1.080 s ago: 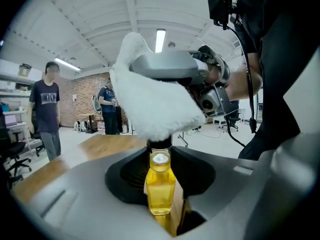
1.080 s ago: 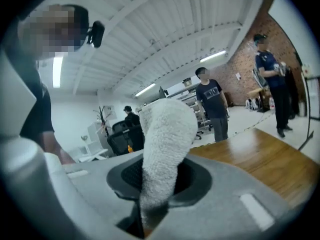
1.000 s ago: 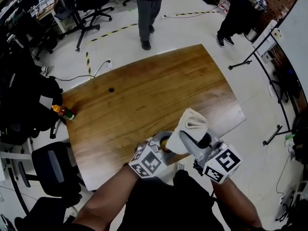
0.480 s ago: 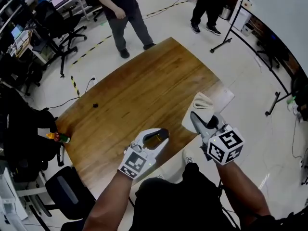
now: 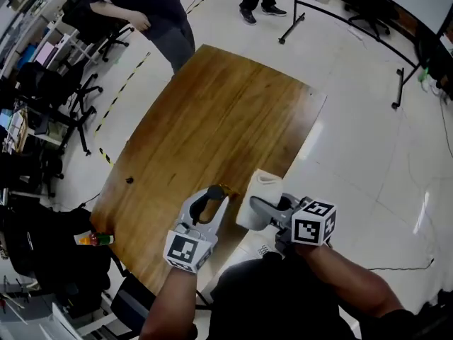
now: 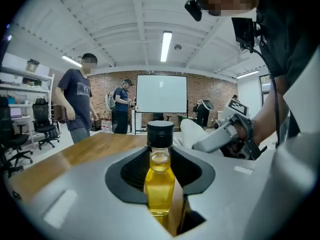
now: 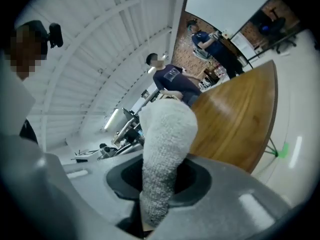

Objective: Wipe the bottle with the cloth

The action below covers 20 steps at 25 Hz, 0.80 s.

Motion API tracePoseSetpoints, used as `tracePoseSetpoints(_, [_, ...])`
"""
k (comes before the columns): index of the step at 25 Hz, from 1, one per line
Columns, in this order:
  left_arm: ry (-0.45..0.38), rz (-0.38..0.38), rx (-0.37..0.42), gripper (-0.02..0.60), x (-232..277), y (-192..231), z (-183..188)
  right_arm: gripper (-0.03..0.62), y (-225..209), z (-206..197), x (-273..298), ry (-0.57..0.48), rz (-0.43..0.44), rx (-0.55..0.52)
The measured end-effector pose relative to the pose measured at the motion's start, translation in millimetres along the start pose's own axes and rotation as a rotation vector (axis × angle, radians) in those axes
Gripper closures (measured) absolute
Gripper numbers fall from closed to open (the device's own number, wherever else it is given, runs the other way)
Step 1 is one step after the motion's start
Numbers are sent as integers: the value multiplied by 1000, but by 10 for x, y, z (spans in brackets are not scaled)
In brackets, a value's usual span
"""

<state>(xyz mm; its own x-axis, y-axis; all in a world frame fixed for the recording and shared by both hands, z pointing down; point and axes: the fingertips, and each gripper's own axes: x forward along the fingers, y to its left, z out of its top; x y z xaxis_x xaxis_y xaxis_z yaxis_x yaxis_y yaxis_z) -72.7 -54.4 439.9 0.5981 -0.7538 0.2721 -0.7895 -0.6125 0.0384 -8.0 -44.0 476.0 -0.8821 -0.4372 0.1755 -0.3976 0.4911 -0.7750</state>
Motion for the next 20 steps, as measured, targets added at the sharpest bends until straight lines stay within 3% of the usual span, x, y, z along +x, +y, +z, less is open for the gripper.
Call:
tracePoseSetpoints(3, [6,13,-11,434,56,-70,-21,519,63,-201,59,-52,66,55])
tracePoseSetpoints(7, [1,14,-6,434,98,-134,-26,519,189,-242,162,-124,105,-10])
tracePoseSetpoints(15, [-6,-9,-46,433,77,-156,-48,519,-136,-362,283,-95,45,26])
tracePoseSetpoints(20, [-4,2,-32,434,85,-138,-47,519,-359,-463,345,-64,-21,58])
